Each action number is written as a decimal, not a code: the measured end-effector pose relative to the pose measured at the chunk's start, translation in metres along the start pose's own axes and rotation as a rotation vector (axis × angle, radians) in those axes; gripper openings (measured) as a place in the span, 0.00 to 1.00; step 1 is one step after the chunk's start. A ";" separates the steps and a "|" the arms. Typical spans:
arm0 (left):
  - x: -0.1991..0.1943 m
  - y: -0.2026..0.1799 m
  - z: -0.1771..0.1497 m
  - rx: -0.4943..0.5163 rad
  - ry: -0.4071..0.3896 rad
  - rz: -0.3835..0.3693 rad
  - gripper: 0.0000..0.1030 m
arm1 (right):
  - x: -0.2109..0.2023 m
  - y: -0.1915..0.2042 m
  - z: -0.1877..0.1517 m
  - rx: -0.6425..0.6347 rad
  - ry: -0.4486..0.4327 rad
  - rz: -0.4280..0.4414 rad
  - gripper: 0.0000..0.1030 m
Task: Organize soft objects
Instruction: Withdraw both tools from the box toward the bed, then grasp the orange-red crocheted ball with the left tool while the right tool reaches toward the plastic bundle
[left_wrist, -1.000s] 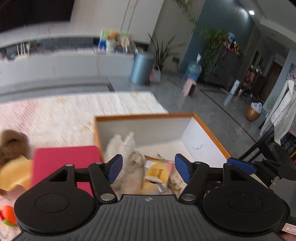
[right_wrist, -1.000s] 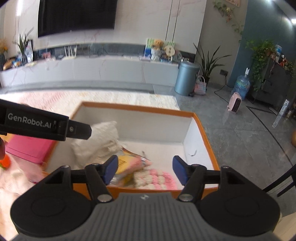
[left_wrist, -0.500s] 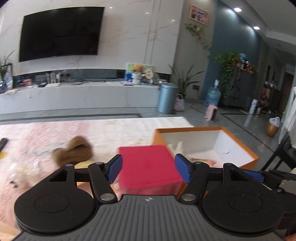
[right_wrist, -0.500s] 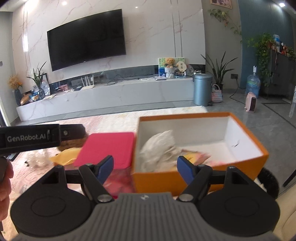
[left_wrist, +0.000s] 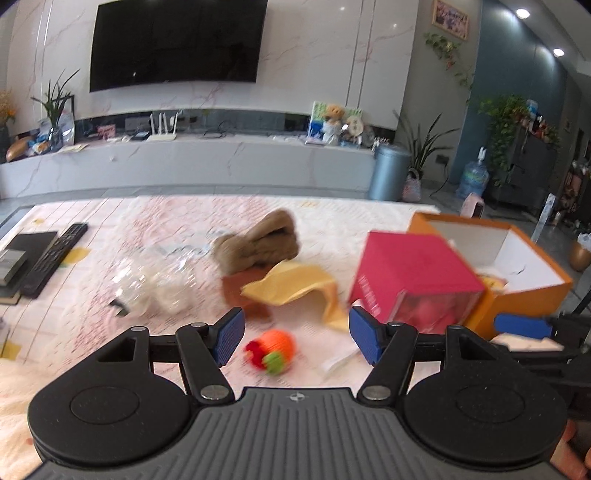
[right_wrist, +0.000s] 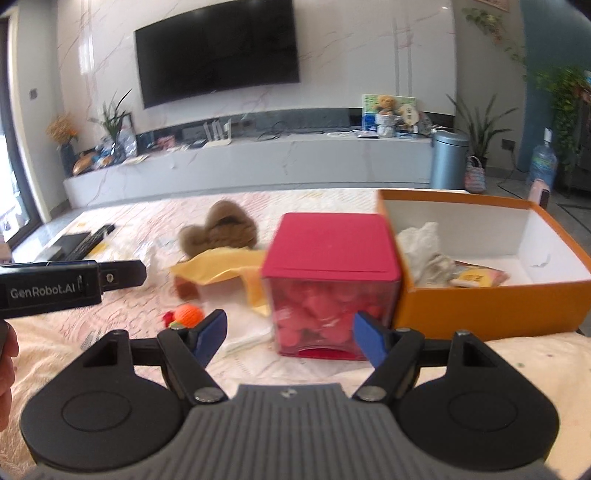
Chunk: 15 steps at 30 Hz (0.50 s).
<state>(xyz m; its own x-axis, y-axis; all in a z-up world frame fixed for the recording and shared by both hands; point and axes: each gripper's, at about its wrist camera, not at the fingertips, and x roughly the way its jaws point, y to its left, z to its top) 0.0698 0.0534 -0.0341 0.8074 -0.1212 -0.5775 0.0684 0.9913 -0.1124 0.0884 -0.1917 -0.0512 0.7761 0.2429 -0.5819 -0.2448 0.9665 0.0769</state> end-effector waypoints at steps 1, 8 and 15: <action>0.002 0.007 -0.003 -0.003 0.011 0.003 0.73 | 0.003 0.005 0.000 -0.015 0.004 -0.001 0.67; 0.013 0.035 -0.015 -0.028 0.058 0.017 0.65 | 0.031 0.032 -0.003 -0.093 0.051 0.018 0.58; 0.031 0.056 -0.029 -0.102 0.149 -0.007 0.57 | 0.060 0.043 -0.007 -0.128 0.094 0.032 0.55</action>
<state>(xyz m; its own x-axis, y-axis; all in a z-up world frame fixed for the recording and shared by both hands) 0.0817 0.1032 -0.0821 0.7111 -0.1413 -0.6887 0.0075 0.9811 -0.1936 0.1203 -0.1361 -0.0885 0.7102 0.2585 -0.6549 -0.3454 0.9384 -0.0042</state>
